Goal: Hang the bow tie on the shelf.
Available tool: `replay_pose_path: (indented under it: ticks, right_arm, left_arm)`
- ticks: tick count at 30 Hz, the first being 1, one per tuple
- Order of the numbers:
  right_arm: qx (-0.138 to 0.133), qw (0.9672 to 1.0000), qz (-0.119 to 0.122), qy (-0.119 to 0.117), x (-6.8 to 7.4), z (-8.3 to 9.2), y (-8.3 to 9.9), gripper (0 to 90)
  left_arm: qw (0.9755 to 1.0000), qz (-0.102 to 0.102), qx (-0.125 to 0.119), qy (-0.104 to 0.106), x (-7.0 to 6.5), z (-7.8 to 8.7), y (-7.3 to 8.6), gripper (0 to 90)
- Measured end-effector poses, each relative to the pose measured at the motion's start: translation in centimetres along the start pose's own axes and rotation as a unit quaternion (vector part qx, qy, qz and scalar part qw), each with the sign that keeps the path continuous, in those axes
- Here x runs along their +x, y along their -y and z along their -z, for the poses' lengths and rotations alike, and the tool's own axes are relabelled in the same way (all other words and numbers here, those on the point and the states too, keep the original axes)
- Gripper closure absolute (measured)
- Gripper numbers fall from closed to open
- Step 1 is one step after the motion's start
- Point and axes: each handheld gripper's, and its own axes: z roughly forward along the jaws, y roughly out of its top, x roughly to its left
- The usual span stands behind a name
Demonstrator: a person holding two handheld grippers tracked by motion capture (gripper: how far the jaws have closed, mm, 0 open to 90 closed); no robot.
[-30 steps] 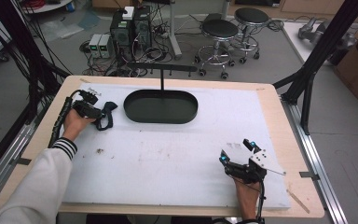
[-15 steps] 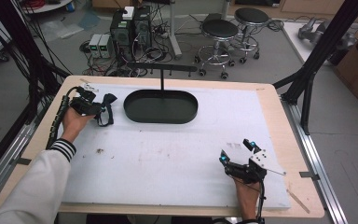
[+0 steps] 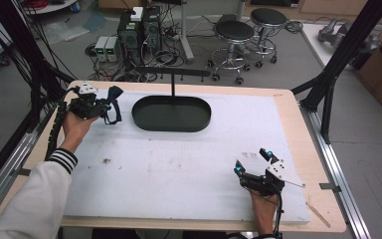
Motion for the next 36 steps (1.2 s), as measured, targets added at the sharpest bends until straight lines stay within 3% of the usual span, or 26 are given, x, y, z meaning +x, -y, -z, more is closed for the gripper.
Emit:
replay_pose_path:
  ticks: [4,9,14,19,27,36]
  right_arm:
    - [0.000,1.0000,0.000,0.000,0.0,0.0,0.0,3.0]
    - [0.001,1.0000,0.000,-0.001,0.0,0.0,0.0,3.0]
    - [0.001,1.0000,0.000,-0.001,0.0,0.0,0.0,3.0]
    - [0.001,1.0000,-0.001,0.000,0.0,0.0,0.0,3.0]
    - [0.002,1.0000,-0.002,-0.001,0.1,0.0,0.0,3.0]
    - [0.001,1.0000,-0.002,-0.002,0.1,0.1,0.0,3.0]
  left_arm:
    - [0.9996,-0.001,-0.025,0.013,-0.3,0.7,-0.5,71.8]
    - [0.9977,0.020,-0.064,0.010,-0.4,1.9,-1.3,71.9]
    - [0.9957,0.010,-0.092,0.006,-0.7,3.2,-3.1,71.9]
    - [0.9930,-0.007,-0.117,0.010,-1.9,4.0,-4.9,72.0]
    - [0.9918,-0.020,-0.125,0.016,-3.0,4.0,-6.2,72.1]
    - [0.9901,-0.041,-0.134,0.007,-4.2,3.5,-8.2,72.4]
